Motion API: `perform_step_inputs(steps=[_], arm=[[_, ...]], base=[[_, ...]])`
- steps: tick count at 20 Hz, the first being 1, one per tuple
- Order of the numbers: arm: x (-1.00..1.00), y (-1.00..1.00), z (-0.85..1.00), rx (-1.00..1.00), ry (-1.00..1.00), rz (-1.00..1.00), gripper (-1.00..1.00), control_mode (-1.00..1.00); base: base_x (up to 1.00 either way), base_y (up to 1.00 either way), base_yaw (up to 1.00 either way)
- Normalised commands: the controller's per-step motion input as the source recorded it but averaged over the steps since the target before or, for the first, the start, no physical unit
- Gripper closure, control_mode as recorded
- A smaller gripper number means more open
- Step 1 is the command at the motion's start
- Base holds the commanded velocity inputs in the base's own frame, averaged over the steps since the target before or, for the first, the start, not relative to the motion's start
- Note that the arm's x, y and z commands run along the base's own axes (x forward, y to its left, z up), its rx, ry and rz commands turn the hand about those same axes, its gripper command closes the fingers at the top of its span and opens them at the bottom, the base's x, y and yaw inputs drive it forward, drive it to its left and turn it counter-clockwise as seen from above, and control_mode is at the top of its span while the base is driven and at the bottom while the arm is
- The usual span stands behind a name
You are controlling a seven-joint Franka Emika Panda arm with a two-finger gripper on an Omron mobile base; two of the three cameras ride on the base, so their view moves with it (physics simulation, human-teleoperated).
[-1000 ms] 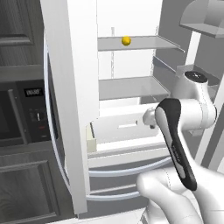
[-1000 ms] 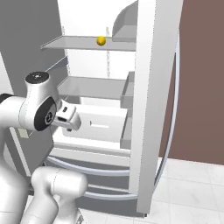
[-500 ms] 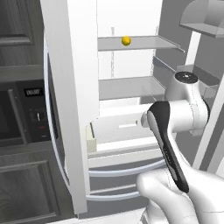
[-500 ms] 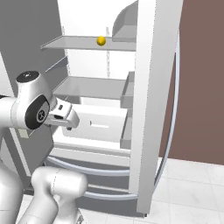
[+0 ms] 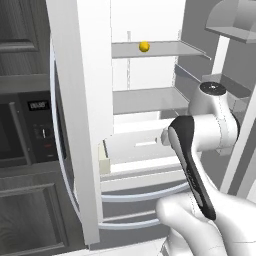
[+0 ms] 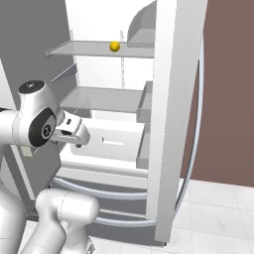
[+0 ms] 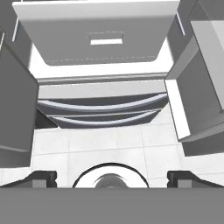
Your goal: Retrieve a lemon from the fridge and place it on the cutting board with the fish.
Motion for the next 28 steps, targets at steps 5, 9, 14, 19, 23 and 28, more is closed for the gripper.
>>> perform_step_inputs(steps=[5,9,14,19,23,28], arm=[[0.08,0.0,0.0,0.0,-0.01,0.0,-1.0,1.0],[0.0,0.0,0.0,0.0,0.0,0.0,-1.0,1.0],[0.0,0.0,0.0,0.0,0.0,0.0,-1.0,1.0],[0.0,0.0,0.0,0.0,0.0,0.0,-1.0,1.0],[0.0,0.0,0.0,0.0,0.0,0.0,-1.0,1.0],[0.0,0.0,0.0,0.0,0.0,0.0,-1.0,1.0]], base=[[0.11,0.0,0.0],[0.4,0.0,0.0],[0.51,0.0,0.0],[0.41,-0.05,0.0],[0.5,-0.06,0.0],[0.57,-0.07,0.0]])
